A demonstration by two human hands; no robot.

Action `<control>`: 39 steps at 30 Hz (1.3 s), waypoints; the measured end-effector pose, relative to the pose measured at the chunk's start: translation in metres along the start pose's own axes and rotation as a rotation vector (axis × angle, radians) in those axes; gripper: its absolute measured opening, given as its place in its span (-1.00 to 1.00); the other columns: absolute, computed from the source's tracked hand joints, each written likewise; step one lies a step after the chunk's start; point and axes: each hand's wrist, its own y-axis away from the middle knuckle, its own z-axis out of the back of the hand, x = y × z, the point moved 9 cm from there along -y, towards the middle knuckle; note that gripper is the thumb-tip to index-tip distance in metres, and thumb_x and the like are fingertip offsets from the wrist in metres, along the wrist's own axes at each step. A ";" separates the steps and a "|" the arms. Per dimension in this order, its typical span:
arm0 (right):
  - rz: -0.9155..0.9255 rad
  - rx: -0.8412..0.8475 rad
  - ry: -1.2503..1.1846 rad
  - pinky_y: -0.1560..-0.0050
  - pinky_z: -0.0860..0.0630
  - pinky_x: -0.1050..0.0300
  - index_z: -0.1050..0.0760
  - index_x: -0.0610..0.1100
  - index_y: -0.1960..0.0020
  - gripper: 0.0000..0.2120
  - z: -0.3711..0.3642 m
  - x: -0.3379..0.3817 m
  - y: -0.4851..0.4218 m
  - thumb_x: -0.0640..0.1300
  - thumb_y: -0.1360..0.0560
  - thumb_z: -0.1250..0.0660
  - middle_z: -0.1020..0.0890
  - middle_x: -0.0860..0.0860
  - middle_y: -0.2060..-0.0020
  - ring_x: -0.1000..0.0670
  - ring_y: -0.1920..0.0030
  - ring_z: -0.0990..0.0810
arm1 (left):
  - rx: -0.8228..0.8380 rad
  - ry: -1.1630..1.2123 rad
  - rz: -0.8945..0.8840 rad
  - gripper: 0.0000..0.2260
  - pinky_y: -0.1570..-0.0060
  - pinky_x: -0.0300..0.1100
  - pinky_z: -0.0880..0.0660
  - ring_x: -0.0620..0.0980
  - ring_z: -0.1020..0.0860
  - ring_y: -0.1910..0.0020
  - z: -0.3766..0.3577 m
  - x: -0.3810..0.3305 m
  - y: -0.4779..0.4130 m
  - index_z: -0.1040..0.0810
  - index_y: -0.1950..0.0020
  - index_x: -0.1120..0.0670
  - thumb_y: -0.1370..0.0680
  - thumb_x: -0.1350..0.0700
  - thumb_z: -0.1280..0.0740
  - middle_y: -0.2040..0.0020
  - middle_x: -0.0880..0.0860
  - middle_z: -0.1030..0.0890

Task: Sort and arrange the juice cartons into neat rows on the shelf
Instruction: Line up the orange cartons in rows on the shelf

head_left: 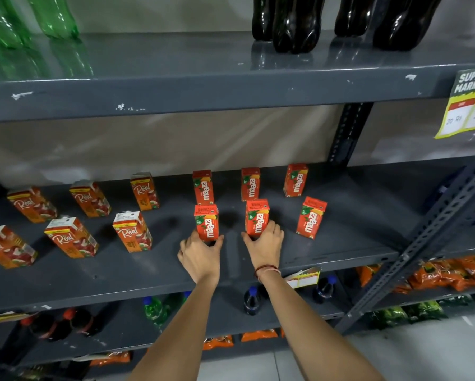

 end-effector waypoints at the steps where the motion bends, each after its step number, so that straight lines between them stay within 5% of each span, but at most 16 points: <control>1: 0.005 0.010 -0.029 -0.21 -0.42 -0.03 -0.36 -0.29 -0.18 -0.39 0.001 -0.001 0.002 -0.02 -0.31 -0.52 -0.49 -0.21 -0.12 -0.17 -0.19 -0.43 | 0.000 -0.002 -0.005 -0.64 -0.06 0.13 -0.44 0.19 -0.54 0.04 0.000 0.000 0.000 -0.55 0.12 0.20 -0.30 -0.03 -0.54 0.17 0.18 -0.66; 10: -0.119 -0.417 -0.061 -0.13 -0.46 -0.20 -0.30 -0.35 -0.27 -0.28 0.082 -0.051 0.003 -0.01 -0.31 -0.53 -0.40 -0.27 -0.11 -0.23 -0.11 -0.39 | 0.002 -0.017 -0.006 -0.57 -0.07 0.18 -0.42 0.24 -0.54 -0.02 -0.002 0.002 -0.001 -0.54 0.06 0.23 -0.28 -0.04 -0.55 0.09 0.23 -0.65; 18: -0.238 -0.433 -0.135 -0.18 -0.43 -0.26 -0.28 -0.34 -0.27 -0.24 0.095 -0.073 -0.020 -0.14 -0.24 -0.58 -0.37 -0.31 -0.14 -0.28 -0.16 -0.36 | 0.011 -0.024 -0.006 -0.55 -0.07 0.21 -0.43 0.28 -0.53 -0.02 -0.003 0.001 -0.001 -0.53 0.05 0.26 -0.29 -0.03 -0.55 0.08 0.26 -0.64; 21: -0.182 -0.318 -0.109 -0.22 -0.38 -0.18 -0.29 -0.36 -0.27 -0.24 0.096 -0.082 -0.033 -0.17 -0.23 -0.59 -0.41 -0.31 -0.14 -0.28 -0.20 -0.36 | 0.004 -0.026 -0.015 -0.55 -0.07 0.22 -0.42 0.29 -0.53 -0.02 -0.002 0.001 0.000 -0.53 0.05 0.26 -0.29 -0.03 -0.55 0.08 0.26 -0.64; 27: -0.133 -0.121 -0.030 -0.13 -0.34 0.04 -0.44 -0.36 -0.09 -0.53 0.087 -0.084 -0.058 -0.20 -0.31 -0.53 -0.57 -0.29 -0.06 -0.25 -0.14 -0.48 | 0.005 -0.030 -0.015 -0.54 -0.07 0.22 -0.43 0.30 -0.53 -0.02 -0.001 0.000 0.001 -0.52 0.04 0.28 -0.29 -0.01 -0.56 0.06 0.28 -0.64; 39: -0.113 -0.101 -0.003 -0.06 -0.43 0.04 -0.45 -0.35 -0.01 -0.55 0.084 -0.078 -0.064 -0.20 -0.25 -0.55 -0.59 -0.28 0.02 -0.24 -0.06 -0.52 | 0.007 -0.035 -0.009 -0.56 -0.05 0.23 -0.44 0.29 -0.54 0.00 0.001 -0.002 0.002 -0.53 0.07 0.27 -0.29 -0.02 -0.55 0.09 0.27 -0.64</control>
